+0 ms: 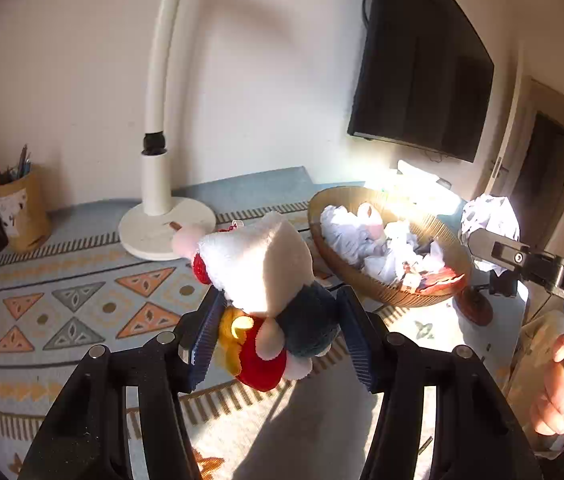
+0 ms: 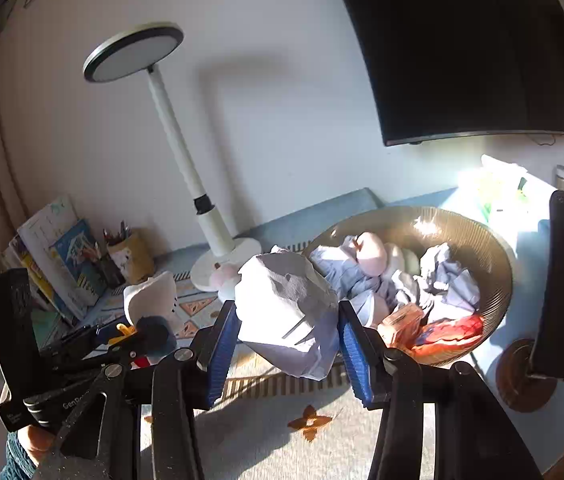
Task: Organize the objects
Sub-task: 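Carry the Hello Kitty plush and paper ball over the golden bowl and release both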
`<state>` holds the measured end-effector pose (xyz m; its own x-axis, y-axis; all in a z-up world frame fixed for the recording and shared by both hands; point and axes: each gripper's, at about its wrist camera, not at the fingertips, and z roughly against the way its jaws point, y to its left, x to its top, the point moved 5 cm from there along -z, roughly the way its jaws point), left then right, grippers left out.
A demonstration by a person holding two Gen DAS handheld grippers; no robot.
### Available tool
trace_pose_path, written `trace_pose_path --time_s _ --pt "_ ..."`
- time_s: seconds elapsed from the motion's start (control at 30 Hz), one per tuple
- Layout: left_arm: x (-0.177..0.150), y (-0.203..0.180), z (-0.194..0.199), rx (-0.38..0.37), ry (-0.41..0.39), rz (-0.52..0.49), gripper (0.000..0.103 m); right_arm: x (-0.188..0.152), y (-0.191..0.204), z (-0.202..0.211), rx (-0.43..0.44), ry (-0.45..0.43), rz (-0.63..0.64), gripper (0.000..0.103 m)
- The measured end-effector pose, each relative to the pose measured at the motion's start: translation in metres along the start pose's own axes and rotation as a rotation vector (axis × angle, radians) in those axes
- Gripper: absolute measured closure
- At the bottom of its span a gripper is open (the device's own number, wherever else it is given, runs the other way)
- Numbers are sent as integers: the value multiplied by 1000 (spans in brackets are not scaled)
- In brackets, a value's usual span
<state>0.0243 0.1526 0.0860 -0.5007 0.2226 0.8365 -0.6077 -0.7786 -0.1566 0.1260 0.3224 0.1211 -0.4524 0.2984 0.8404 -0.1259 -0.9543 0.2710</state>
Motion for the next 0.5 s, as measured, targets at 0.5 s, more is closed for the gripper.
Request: trace_pose_path --time_s 0.5 --pt "57 -116 -137 -190 54 -14 14 73 -119 -51 -325 -18 -103 36"
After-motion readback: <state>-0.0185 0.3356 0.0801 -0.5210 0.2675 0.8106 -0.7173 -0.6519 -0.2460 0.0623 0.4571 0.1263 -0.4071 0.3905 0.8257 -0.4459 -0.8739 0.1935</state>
